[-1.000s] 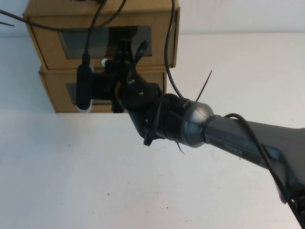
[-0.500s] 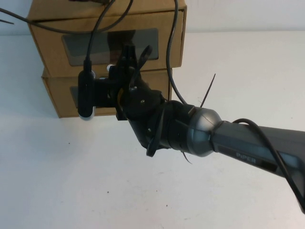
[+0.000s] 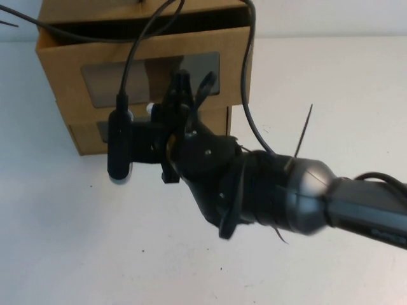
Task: Open the shoe box
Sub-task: 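Pull the top drawer of the cardboard box fully open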
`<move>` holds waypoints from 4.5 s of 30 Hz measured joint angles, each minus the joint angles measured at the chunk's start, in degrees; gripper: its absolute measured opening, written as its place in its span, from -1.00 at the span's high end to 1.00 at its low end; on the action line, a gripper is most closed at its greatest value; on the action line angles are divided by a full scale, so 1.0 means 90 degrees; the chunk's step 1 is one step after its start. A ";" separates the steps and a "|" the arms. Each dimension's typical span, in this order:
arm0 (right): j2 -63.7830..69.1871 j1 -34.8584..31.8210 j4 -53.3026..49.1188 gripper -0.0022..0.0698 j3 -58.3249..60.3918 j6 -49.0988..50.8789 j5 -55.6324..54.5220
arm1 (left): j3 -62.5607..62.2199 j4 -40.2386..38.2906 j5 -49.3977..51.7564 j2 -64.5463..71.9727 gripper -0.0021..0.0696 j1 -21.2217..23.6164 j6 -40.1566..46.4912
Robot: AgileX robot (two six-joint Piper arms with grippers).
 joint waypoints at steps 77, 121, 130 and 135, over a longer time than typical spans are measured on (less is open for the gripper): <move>-0.4871 -0.5104 1.0860 0.98 0.1123 -0.4720 0.2134 | 0.5478 0.1087 -0.1579 -0.5513 0.96 -0.0011 0.0213; -0.9531 -0.5325 1.3066 0.98 0.6872 -0.5825 -0.2233 | 1.5107 -0.0134 -0.6593 -1.2804 0.96 -0.0011 -0.0861; -0.9531 -0.5325 1.3076 0.98 0.6872 -0.5825 -0.2233 | 1.5107 -0.0144 -0.6583 -1.2804 0.96 -0.0011 -0.0885; -0.9531 -0.5325 1.3090 0.98 0.6872 -0.5825 -0.2233 | 1.5107 -0.0144 -0.6583 -1.2804 0.96 -0.0011 -0.0899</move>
